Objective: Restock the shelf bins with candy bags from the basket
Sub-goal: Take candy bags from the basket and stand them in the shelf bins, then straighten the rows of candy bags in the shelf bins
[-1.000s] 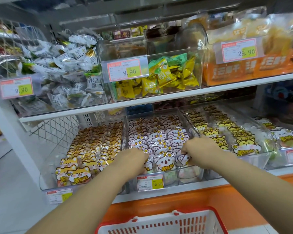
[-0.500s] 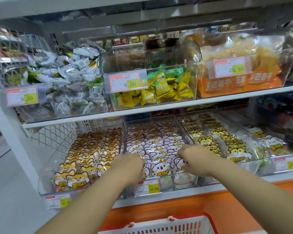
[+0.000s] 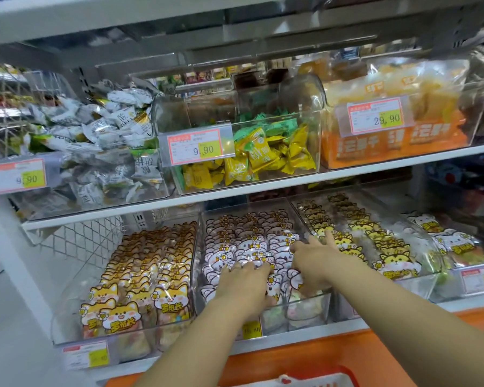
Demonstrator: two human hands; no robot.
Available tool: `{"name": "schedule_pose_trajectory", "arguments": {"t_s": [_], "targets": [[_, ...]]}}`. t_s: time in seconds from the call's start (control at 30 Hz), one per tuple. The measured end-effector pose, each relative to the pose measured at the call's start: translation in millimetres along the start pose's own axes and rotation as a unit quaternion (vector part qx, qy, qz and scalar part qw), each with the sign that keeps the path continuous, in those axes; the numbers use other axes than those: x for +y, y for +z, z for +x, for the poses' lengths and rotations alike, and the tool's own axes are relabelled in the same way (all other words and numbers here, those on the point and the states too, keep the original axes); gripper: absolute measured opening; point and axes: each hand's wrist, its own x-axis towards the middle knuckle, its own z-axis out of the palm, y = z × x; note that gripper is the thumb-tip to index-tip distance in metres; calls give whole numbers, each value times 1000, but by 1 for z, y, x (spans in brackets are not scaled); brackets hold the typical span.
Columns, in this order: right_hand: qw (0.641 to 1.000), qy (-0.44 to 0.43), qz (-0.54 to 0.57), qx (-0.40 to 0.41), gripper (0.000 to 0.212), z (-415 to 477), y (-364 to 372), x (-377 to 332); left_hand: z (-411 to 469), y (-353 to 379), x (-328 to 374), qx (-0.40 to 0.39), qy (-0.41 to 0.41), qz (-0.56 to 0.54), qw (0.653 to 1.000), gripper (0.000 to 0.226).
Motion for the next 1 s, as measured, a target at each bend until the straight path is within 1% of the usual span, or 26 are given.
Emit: {"name": "schedule_pose_trajectory", "arguments": {"t_s": [0.07, 0.1, 0.13, 0.2, 0.27, 0.4, 0.47, 0.53, 0.6, 0.63, 0.67, 0.7, 0.77, 0.8, 0.9, 0.97, 1.0], "targets": [[1000, 12, -10, -21, 43, 5, -6, -4, 0, 2, 2, 16, -4, 9, 1000, 58], [1000, 17, -17, -11, 42, 5, -6, -6, -1, 3, 2, 33, -7, 16, 999, 57], [999, 19, -27, 12, 38, 4, -3, -7, -3, 6, 3, 54, -7, 25, 998, 55], [995, 19, -49, 85, 27, -4, 8, -8, -6, 13, 4, 98, -4, 46, 994, 51], [987, 31, -54, 145, 17, -14, 18, -9, -9, 20, 5, 127, -1, 49, 991, 47], [977, 66, -32, 198, 14, -23, 28, -14, -11, 29, 5, 157, 6, 67, 985, 42], [978, 70, -19, 197, 13, -24, 29, -13, -11, 28, 5, 161, 11, 57, 985, 40], [983, 61, -7, 175, 19, -23, 29, -7, -12, 26, 4, 169, 15, 30, 985, 43], [985, 54, 45, 157, 39, -25, 26, -3, -18, 20, 1, 198, 22, 11, 980, 50], [981, 51, 80, 168, 49, -28, 22, -5, -24, 16, -1, 211, 29, -1, 977, 52], [974, 46, 104, 197, 55, -32, 18, -9, -31, 14, -4, 220, 37, -21, 975, 53], [964, 35, 113, 238, 55, -38, 12, -17, -38, 13, -10, 234, 45, -43, 970, 52], [942, -17, 142, 304, 47, -44, 2, -39, -51, 14, -30, 285, 53, -67, 955, 45], [933, -53, 172, 313, 42, -46, -4, -52, -57, 16, -43, 309, 51, -75, 947, 41], [903, -133, 261, 314, 26, -44, -14, -92, -77, 22, -88, 310, 7, -108, 944, 28], [890, -176, 272, 322, 16, -32, -15, -121, -85, 28, -123, 308, -22, -110, 945, 25], [882, -203, 261, 334, 13, -24, -14, -136, -89, 35, -142, 303, -39, -108, 946, 27]]}}
